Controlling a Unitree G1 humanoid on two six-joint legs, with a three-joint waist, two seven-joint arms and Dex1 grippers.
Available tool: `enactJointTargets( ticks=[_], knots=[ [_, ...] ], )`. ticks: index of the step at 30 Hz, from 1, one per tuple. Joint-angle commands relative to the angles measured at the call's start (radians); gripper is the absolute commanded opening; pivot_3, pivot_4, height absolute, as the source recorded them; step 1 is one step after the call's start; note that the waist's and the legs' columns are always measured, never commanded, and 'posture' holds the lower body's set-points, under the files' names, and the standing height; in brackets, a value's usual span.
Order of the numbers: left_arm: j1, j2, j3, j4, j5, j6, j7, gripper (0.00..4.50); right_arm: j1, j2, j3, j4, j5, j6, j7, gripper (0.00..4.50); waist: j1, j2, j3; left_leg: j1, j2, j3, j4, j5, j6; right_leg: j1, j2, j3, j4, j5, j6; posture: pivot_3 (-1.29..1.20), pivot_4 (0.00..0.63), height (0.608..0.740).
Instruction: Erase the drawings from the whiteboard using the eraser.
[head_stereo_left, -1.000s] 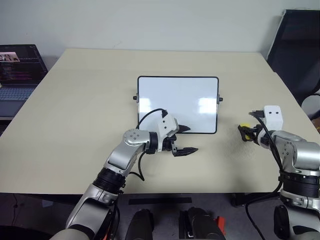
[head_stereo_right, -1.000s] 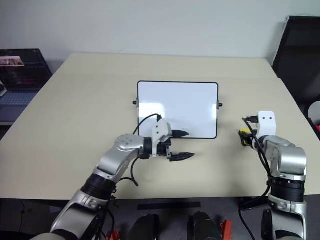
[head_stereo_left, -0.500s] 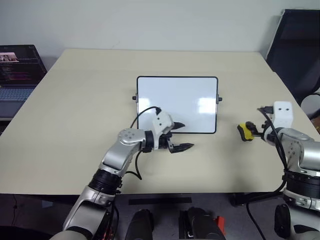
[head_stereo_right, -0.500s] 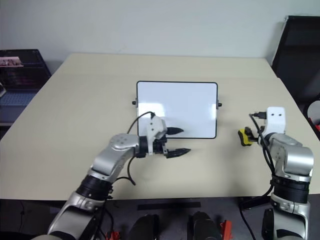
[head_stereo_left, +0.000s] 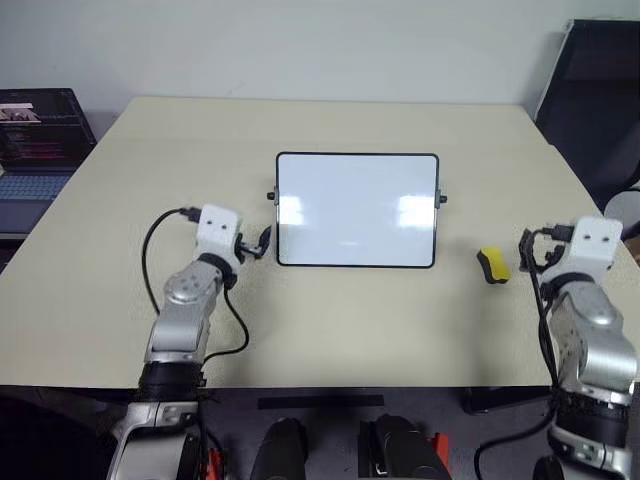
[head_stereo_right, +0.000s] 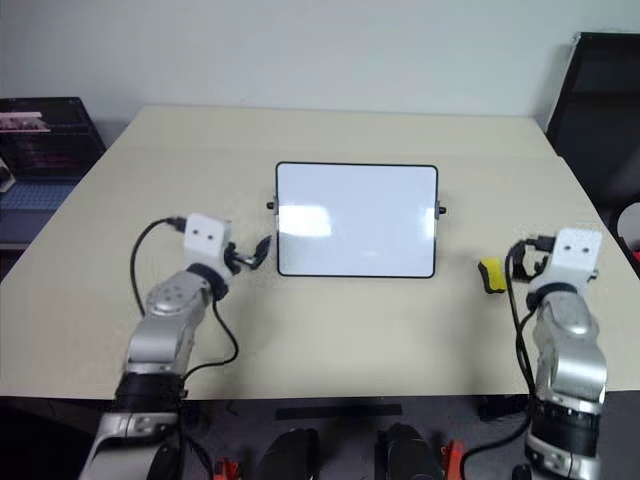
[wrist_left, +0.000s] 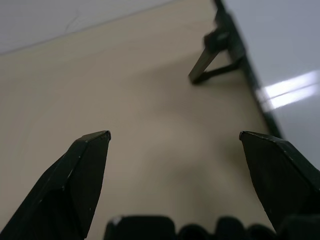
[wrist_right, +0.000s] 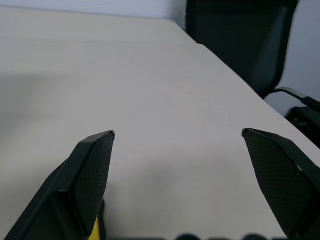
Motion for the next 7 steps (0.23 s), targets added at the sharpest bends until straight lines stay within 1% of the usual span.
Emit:
enactJointTargets(
  ticks=[1,5,7],
  knots=[
    [0.007,0.012,0.021,-0.043,0.010,-0.030,0.023,4.50,0.023,0.027,0.020,-0.012,-0.013,-0.084,-0.024,4.47,0.000,0.000,0.000,0.000,0.000,0.000,0.001,0.000,0.000,0.000,0.000,0.000,0.000,0.000,0.000,0.00,0.150,0.740],
    [0.049,0.009,0.028,-0.114,-0.001,0.008,0.026,4.50,0.051,0.057,0.041,0.031,-0.008,-0.092,-0.033,4.47,0.001,0.000,0.000,0.006,0.000,0.001,0.000,0.000,0.000,0.006,0.000,0.000,0.000,0.000,0.000,0.00,0.150,0.740],
    [0.067,0.012,0.031,-0.147,-0.006,0.029,0.026,4.50,0.050,0.065,0.045,0.045,-0.004,-0.092,-0.039,4.47,0.001,0.000,0.000,0.007,0.001,0.002,0.000,0.000,0.000,0.006,0.000,0.001,0.000,0.000,0.000,0.00,0.150,0.740]
  ],
)
